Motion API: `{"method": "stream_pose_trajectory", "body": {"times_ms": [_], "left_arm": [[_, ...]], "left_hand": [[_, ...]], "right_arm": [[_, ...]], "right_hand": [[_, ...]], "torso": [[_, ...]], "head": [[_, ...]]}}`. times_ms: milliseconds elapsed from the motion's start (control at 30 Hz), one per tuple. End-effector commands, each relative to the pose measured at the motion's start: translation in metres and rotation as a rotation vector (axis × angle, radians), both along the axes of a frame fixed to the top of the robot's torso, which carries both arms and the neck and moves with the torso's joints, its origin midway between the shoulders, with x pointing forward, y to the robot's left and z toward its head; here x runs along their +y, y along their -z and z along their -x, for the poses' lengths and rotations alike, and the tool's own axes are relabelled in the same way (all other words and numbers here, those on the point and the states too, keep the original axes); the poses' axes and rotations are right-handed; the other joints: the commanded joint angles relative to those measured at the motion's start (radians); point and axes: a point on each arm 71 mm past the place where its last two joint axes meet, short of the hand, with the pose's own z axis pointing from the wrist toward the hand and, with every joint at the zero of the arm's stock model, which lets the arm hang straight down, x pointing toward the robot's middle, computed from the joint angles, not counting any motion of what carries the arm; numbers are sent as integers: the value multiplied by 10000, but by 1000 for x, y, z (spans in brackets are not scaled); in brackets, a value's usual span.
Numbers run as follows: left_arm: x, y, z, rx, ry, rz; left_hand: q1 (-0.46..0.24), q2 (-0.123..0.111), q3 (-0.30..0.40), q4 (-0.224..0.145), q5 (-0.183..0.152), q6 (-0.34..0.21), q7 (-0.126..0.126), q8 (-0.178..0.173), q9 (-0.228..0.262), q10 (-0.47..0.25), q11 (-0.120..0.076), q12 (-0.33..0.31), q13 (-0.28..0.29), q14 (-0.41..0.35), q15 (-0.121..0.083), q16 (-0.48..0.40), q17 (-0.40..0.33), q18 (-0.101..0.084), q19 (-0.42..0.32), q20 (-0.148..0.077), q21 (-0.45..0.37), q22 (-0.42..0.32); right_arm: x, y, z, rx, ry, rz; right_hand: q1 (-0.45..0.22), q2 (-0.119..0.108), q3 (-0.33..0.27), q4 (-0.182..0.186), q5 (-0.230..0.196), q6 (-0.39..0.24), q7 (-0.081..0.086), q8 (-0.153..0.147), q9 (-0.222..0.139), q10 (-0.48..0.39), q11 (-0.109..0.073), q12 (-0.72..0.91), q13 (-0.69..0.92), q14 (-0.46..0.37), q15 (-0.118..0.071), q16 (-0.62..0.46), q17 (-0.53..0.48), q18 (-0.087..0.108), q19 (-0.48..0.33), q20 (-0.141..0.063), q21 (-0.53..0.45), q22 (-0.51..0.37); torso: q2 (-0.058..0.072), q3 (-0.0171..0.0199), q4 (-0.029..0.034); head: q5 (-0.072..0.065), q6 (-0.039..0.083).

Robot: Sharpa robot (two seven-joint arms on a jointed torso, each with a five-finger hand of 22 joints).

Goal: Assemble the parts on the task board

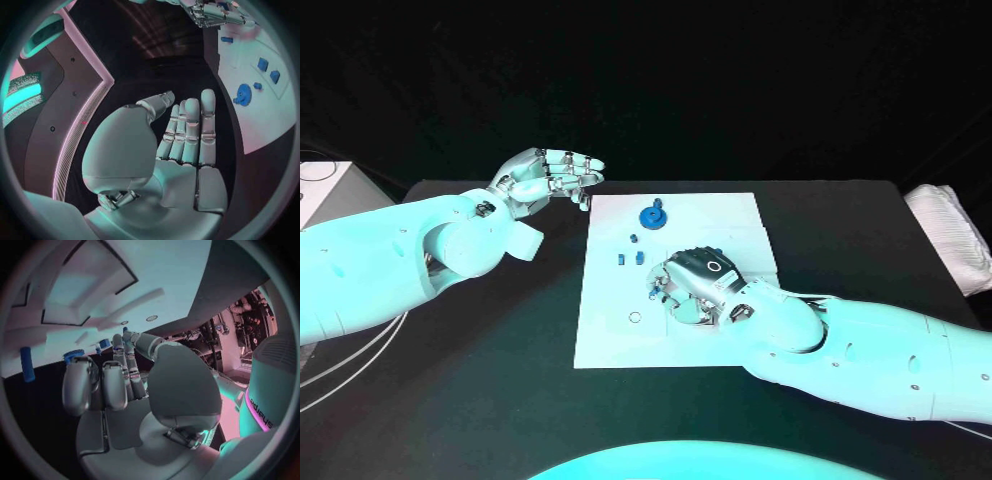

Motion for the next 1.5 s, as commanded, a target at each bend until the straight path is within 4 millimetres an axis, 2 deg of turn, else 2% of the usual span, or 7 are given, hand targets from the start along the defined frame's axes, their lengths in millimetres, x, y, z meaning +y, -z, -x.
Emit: {"method": "stream_pose_trajectory", "body": {"times_ms": [33,567,667,1167,1500], "left_arm": [[-2,-1,1,12,234,90],[-2,-1,1,23,241,85],[-3,-1,1,23,246,87],[-3,-1,1,30,254,86],[-3,-1,2,52,293,88]], "left_hand": [[-83,40,-6,74,34,-73,26,-52,-9,-78,-10,-3,-11,-65,21,4,10,145,-39,64,-58,-10],[-83,40,-6,74,34,-73,26,-52,-9,-78,-10,-3,-11,-65,21,4,10,145,-39,64,-58,-10],[-83,40,-6,74,34,-73,26,-52,-9,-78,-10,-3,-11,-65,21,4,10,145,-39,64,-58,-10],[-92,43,-14,87,25,-79,29,-50,-11,-93,-5,4,-8,-76,27,4,17,145,-44,72,-69,-17],[-99,45,-19,96,23,-82,31,-49,-12,-100,-3,8,-7,-82,30,5,21,145,-47,76,-77,-22]], "right_arm": [[0,1,0,-21,18,188],[3,5,0,209,-41,707],[3,5,0,206,-42,715],[7,6,-1,225,-19,962],[13,8,0,332,-266,1104]], "right_hand": [[-2,117,45,-3,68,76,-17,31,10,150,-110,64,7,503,-24,33,9,-137,74,24,36,9],[-4,115,48,-7,64,75,-17,35,16,151,-110,64,8,504,-25,38,13,-138,74,24,40,14],[-13,116,54,-11,53,71,-18,42,32,153,-110,64,8,504,-25,45,14,-138,71,25,45,23],[-15,117,56,-12,52,71,-18,44,36,154,-111,64,8,505,-25,51,21,-139,72,25,50,30],[-88,93,36,3,9,29,-3,50,76,133,-97,52,4,492,-18,32,-33,-126,41,33,5,-22]], "torso": [[-3,-6,1],[-1,1,5],[3,4,6],[3,-4,12],[-5,-11,-2]], "head": [[13,-6],[33,-52],[30,-98],[41,-29],[38,-33]]}}
